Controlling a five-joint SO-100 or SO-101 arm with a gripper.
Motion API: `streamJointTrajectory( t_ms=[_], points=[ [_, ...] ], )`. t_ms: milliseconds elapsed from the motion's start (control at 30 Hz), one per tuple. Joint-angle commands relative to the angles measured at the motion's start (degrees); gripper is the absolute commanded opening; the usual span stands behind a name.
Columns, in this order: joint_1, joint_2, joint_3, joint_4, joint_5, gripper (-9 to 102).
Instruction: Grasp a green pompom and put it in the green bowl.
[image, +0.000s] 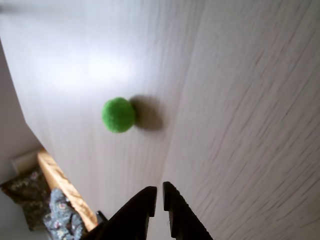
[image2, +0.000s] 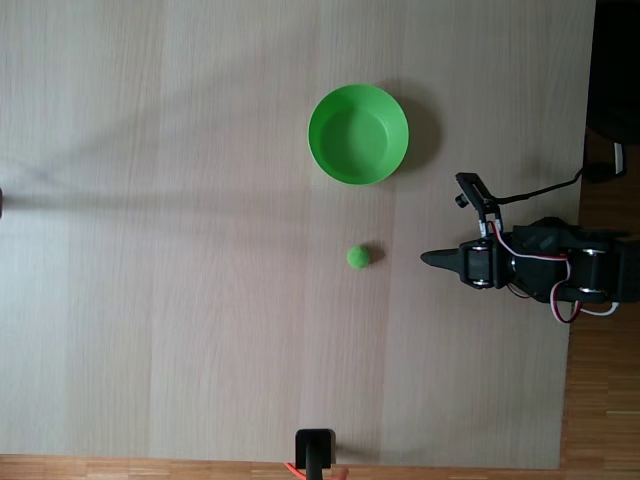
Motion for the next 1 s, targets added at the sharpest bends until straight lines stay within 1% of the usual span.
streamJointTrajectory(
  t_ms=[0,833,967],
  points=[
    [0.4,3.3,-0.5,-0.6,-0.1,0],
    [0.4,3.1,-2.1,-0.6,0.1,0],
    [0.4,-3.6,-7.5,-1.2,0.4,0]
  ],
)
